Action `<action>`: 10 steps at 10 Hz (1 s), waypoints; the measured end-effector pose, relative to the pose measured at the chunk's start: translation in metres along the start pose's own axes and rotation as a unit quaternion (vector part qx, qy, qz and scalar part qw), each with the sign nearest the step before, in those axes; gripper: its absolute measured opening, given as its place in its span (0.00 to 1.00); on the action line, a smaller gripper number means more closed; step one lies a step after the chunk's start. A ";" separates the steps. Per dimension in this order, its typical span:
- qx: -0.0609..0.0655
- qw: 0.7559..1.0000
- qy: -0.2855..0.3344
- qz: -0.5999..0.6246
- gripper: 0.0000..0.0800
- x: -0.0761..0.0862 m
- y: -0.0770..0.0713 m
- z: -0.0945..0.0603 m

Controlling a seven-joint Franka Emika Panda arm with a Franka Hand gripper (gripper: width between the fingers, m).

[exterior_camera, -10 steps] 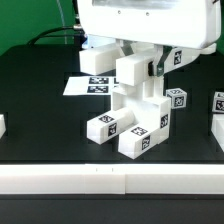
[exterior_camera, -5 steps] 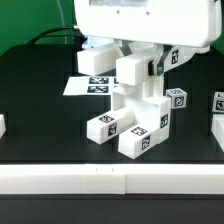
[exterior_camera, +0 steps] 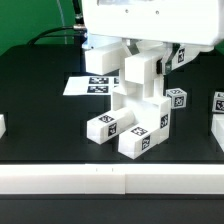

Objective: Assemble chair

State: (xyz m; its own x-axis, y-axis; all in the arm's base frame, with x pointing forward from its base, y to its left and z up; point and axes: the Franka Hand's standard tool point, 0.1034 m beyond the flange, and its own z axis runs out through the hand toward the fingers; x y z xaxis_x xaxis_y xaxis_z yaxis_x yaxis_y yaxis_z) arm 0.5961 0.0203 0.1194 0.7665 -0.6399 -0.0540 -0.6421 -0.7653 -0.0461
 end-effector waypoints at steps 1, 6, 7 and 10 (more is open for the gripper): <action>0.000 1.000 0.000 0.000 0.36 0.000 0.000 0.000; 0.000 1.000 0.002 0.019 0.36 0.002 0.001 0.000; 0.000 1.000 0.003 0.019 0.36 0.003 0.003 0.002; -0.001 1.000 0.003 0.019 0.36 0.002 0.003 0.004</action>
Offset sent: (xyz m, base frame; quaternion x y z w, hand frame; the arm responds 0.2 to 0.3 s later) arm 0.0049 -0.0081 -0.0035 -0.0142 0.0088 0.0368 0.9992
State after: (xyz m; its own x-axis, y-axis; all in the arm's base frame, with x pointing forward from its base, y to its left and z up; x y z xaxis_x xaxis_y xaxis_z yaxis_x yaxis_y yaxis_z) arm 0.5958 0.0169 0.1152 0.7418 -0.6688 -0.0504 -0.6706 -0.7406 -0.0418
